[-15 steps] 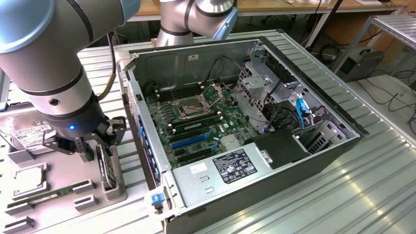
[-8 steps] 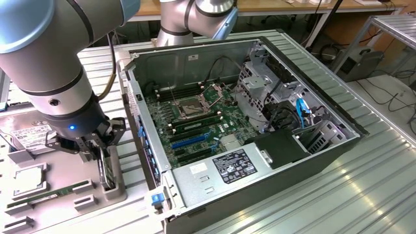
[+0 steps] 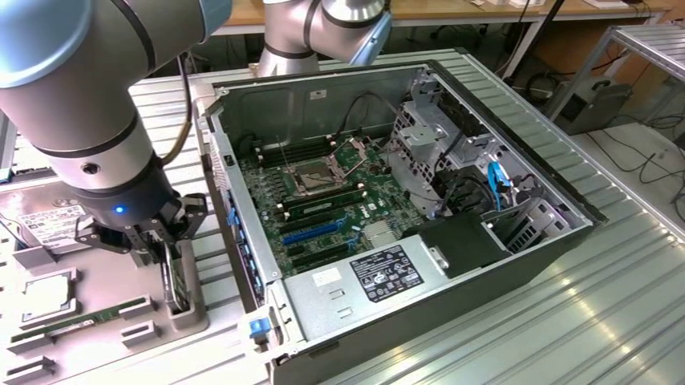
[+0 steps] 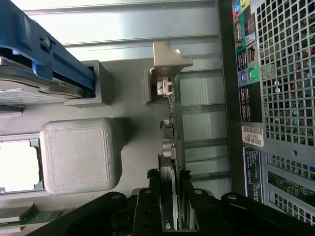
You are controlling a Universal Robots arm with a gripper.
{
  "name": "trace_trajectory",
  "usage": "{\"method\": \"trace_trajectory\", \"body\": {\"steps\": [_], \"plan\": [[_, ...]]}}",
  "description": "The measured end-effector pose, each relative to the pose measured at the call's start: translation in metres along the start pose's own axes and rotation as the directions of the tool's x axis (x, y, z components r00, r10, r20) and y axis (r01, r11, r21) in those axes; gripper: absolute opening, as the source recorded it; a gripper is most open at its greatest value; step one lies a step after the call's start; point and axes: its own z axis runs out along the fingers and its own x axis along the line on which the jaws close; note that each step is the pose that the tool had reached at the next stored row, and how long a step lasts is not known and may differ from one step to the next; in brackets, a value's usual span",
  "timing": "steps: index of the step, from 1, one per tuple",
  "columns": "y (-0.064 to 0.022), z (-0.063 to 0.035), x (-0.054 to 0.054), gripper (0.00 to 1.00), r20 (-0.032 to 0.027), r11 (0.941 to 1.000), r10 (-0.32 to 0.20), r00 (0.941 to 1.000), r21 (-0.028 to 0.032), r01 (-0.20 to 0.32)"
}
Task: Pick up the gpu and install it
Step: 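Pick up the gpu and move the gpu toward the slot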
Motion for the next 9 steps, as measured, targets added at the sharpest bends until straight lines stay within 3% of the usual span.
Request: {"method": "trace_trajectory", "body": {"steps": [5, 9], "plan": [[0.0002, 0.0001, -0.0030, 0.27, -0.0163, 0.9997, -0.023, 0.9996, -0.0002, 0.023], [0.0004, 0.0000, -0.0048, 0.27, -0.0224, 0.9994, -0.035, 0.9992, -0.0007, 0.035]]}}
